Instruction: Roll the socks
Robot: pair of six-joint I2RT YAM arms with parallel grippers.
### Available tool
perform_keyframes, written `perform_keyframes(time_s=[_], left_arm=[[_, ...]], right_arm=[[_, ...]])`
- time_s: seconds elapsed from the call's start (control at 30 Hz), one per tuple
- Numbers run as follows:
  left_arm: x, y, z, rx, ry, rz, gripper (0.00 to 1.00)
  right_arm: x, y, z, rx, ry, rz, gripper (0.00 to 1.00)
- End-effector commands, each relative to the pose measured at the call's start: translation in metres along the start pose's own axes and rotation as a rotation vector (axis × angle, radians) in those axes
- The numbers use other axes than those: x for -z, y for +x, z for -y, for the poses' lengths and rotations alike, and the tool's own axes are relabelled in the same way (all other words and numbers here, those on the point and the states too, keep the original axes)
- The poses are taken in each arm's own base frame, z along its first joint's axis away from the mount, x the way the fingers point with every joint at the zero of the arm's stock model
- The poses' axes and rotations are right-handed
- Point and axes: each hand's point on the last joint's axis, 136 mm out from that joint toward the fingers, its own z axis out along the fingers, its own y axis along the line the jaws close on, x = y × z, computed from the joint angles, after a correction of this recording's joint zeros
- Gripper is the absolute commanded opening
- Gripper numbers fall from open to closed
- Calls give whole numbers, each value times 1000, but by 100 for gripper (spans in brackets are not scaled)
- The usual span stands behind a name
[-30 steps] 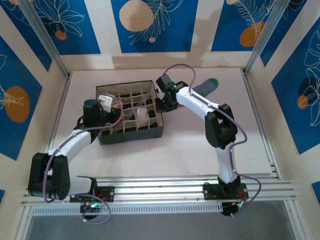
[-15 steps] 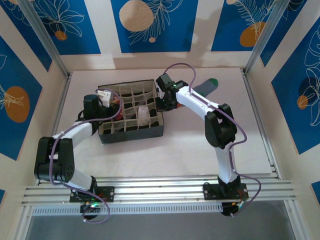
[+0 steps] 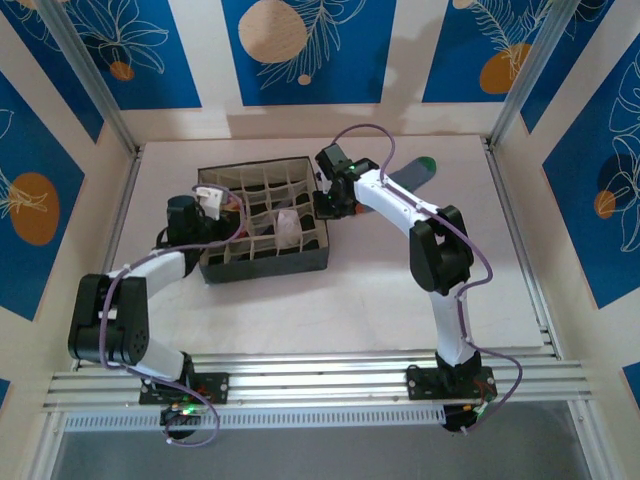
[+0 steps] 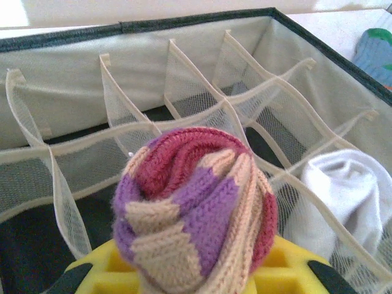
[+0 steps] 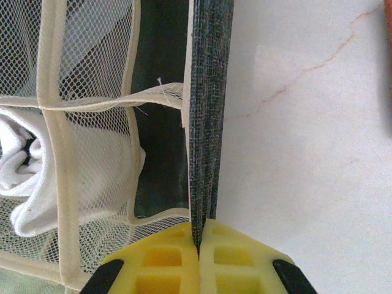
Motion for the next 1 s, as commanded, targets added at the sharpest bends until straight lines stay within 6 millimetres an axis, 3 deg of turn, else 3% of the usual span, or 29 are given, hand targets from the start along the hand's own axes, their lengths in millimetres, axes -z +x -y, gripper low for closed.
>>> perform_keyframes(time_s=[0.0,0.27,0.4,0.57,0.97], left_arm=[[10,-16,3,-51,22,87,0],[8,-9,-2,-74,4,51,0],[1,-9,-21,-66,-89,21,0],[-11,-11,-25,-63,-95,-14,0],[-23,-4,16,-83,-152,-83,0]], right_arm=[[-10,-3,5,-23,4,-14,0],[-8,-9,6,-36,1,-2,0],[-8,-9,7,-43,1,0,0],[-7,-10,13,-66,-1,-1,0],[-4,-12,8,2,-102,-30,0]])
